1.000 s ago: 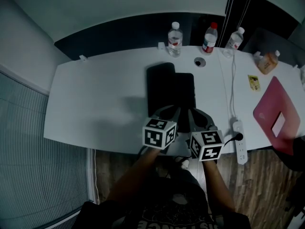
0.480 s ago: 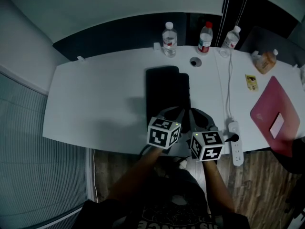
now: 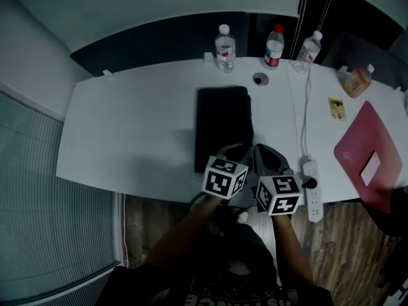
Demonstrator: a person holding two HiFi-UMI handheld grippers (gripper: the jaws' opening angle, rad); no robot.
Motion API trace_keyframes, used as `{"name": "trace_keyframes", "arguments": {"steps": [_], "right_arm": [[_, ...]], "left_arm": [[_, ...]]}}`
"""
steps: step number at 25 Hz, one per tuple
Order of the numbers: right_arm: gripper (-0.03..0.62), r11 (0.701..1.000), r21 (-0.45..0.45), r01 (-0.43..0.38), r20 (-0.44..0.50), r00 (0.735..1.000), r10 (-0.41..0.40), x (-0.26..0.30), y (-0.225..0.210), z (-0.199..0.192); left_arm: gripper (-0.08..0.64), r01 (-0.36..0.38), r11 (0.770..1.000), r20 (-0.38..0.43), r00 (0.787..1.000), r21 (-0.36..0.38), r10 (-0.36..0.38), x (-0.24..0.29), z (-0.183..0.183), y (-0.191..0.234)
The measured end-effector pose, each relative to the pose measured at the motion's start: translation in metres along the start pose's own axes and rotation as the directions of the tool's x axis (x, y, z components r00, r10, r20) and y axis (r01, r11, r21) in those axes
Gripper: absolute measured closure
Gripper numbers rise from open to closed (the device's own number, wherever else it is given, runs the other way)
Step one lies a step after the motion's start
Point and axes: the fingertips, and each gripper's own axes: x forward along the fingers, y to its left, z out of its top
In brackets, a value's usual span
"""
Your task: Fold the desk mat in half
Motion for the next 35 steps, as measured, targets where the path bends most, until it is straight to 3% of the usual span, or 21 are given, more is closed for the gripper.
{"name": "trace_keyframes", "arguments": {"steps": [9, 13, 22, 28, 35], "right_arm": [[0.589, 0.999, -0.008, -0.033, -0.017, 0.999, 0.033, -0.006, -0.005, -0.01], [0.589, 0.999, -0.011, -0.053, -0.029, 0.998, 0.053, -0.007, -0.007, -0.016], [0.589, 0.994, -0.024, -0.11, -0.042, 0.993, 0.109, -0.007, 0.006, -0.02], [0.589, 0.991, -0.041, -0.126, -0.031, 0.992, 0.124, -0.013, 0.024, -0.015], [0.589, 0.991, -0.073, -0.116, -0.016, 0.993, 0.116, -0.024, 0.055, -0.007]], "left_arm": [[0.534, -0.008, 1.0, -0.016, 1.0, -0.012, 0.008, 0.011, -0.017, -0.012], [0.491, -0.01, 1.0, -0.024, 1.0, -0.03, 0.009, 0.013, -0.03, -0.014], [0.486, -0.057, 0.997, 0.041, 0.997, -0.052, 0.059, -0.006, -0.024, -0.01], [0.488, -0.124, 0.992, 0.074, 0.989, -0.023, 0.125, -0.032, -0.02, 0.0], [0.502, -0.155, 0.988, 0.136, 0.979, 0.005, 0.153, -0.074, -0.007, 0.006]]}}
